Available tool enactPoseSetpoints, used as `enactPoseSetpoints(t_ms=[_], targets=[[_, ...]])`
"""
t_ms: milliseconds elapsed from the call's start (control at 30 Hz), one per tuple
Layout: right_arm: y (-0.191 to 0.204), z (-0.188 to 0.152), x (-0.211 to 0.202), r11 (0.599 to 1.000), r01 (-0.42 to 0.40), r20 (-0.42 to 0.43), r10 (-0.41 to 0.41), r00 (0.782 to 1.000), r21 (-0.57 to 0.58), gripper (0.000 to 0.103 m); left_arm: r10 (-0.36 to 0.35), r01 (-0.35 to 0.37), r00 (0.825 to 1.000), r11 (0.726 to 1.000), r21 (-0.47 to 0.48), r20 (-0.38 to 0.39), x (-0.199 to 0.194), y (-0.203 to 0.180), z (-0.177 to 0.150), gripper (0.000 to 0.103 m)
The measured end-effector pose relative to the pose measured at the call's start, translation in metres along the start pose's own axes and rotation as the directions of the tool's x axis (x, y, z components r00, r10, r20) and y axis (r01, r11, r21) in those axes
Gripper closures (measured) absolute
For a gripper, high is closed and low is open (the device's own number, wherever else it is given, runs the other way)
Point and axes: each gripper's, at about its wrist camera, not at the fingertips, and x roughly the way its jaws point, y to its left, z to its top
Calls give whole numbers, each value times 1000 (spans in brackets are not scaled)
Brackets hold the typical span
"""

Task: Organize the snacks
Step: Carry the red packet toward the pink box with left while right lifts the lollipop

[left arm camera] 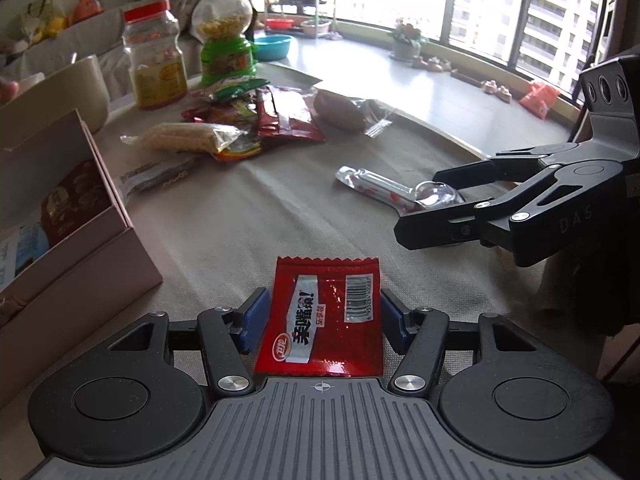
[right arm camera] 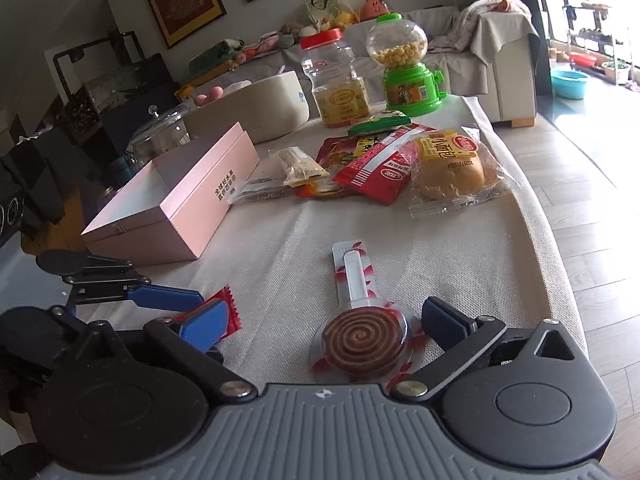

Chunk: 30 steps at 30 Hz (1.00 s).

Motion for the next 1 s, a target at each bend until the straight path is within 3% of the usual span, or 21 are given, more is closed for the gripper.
enactPoseSetpoints(t_ms=[167, 267, 367, 433, 633, 833, 933, 1000], targets=[[16, 2, 5, 990, 45, -62, -54, 997, -131, 1, 27, -25, 999, 997, -67, 30, -16, 0, -10, 48], [31, -4, 5, 972, 136, -40, -146, 988, -194, 19, 36, -30, 997, 995, -100, 63, -38, 1, -20, 57], [40, -8, 2, 950, 207, -24, -218, 976, -232, 42, 45, -36, 996, 992, -120, 75, -56, 1, -34, 59], [44, -9, -2, 948, 215, -34, -229, 973, -237, 42, 59, -49, 995, 990, -135, 75, -65, 0, -45, 61], [78, -16, -29, 940, 137, -51, -160, 986, -311, 42, 90, -66, 988, 980, -189, 123, -101, -1, -75, 64], [129, -20, -57, 900, 20, -54, -49, 997, -436, 42, 153, -109, 970, 969, -222, 191, -144, -2, -93, 64], [154, -9, -75, 874, -11, -7, 9, 1000, -486, 42, 201, -145, 948, 963, -226, 248, -172, 1, -93, 64], [167, 10, -88, 863, -33, 36, 59, 998, -504, 42, 251, -190, 919, 957, -218, 304, -195, 7, -83, 64]])
